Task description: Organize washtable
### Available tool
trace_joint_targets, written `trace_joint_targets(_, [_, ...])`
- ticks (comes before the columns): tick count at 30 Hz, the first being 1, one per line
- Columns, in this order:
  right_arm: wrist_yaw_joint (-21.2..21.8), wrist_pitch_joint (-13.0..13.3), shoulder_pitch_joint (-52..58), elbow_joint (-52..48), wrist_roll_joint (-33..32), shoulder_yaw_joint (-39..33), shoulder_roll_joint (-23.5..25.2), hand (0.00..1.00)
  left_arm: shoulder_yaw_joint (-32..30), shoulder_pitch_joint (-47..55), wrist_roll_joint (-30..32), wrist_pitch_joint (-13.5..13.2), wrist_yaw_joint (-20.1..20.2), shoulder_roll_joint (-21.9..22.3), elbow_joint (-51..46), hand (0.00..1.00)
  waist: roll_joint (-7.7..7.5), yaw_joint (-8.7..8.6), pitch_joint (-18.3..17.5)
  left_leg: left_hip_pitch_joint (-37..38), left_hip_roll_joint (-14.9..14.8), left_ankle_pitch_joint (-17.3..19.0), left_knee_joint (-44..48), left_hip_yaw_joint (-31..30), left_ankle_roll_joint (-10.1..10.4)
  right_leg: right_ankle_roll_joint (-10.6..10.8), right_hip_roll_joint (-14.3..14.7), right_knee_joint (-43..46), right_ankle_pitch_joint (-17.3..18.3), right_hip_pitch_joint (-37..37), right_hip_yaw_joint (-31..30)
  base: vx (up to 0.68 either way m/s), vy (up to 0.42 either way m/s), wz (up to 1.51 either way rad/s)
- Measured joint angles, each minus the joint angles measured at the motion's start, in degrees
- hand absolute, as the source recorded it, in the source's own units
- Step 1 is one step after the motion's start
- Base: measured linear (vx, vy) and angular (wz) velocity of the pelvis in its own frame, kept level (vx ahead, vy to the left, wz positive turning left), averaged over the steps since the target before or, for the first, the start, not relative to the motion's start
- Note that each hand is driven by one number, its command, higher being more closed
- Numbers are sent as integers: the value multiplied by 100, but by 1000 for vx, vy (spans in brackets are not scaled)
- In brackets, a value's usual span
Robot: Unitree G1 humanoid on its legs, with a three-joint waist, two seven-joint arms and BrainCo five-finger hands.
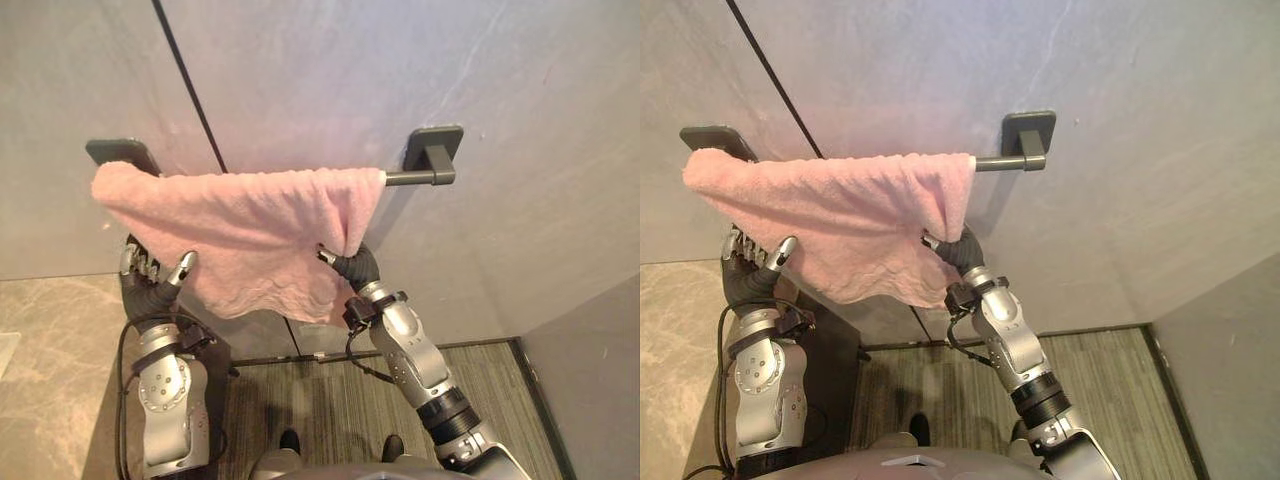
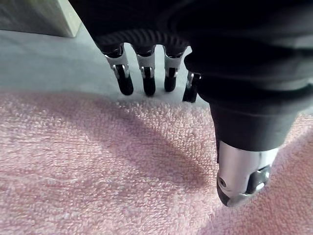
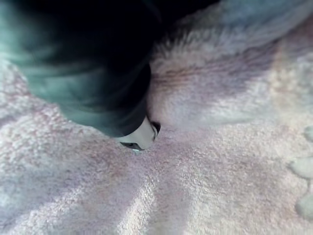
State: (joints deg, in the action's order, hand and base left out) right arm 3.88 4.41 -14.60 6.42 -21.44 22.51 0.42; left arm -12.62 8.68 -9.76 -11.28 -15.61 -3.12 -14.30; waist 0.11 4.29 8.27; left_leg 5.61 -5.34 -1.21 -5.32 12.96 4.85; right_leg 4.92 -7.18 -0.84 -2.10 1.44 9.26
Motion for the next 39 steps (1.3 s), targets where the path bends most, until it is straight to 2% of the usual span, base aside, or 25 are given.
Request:
trace_joint_targets(4, [10, 0, 0, -32, -4, 68, -1, 100, 349, -2, -2, -34, -13, -212, 67, 100, -12, 2, -26, -39, 11, -16, 1, 72, -7, 3, -2, -65, -99, -47, -67, -25, 19, -9])
trace_joint_targets(9, [86, 0, 58, -34, -6, 288, -14, 100, 1193, -358, 0, -14, 393, -372, 226, 100, -61, -225, -287, -53, 16, -21, 0, 97, -12, 4, 0, -72, -122, -98, -108, -4, 3, -8])
trace_joint_targets(14, [103, 1, 159, -249, -14, 286, -191, 100, 1200, -460, 0, -16, 403, -365, 309, 100, -6, -269, -340, -14, 12, -22, 0, 176, -13, 11, 14, -71, -130, -105, -206, 8, 0, -8])
trace_joint_targets(29, [188, -8, 553, -246, 26, 169, -210, 100, 1016, -241, 93, -7, 568, -169, 515, 100, 103, -365, -480, 73, 11, -39, -65, 154, -11, 15, 16, -66, -126, -24, -200, 0, 0, 0])
trace_joint_targets(39, [106, -21, 531, -116, 769, -445, -75, 100, 1017, -200, 230, 0, 975, -133, 580, 100, 107, -350, -514, 77, 12, -104, -66, 15, -14, 21, 3, -66, -126, 61, -76, -10, 0, 7])
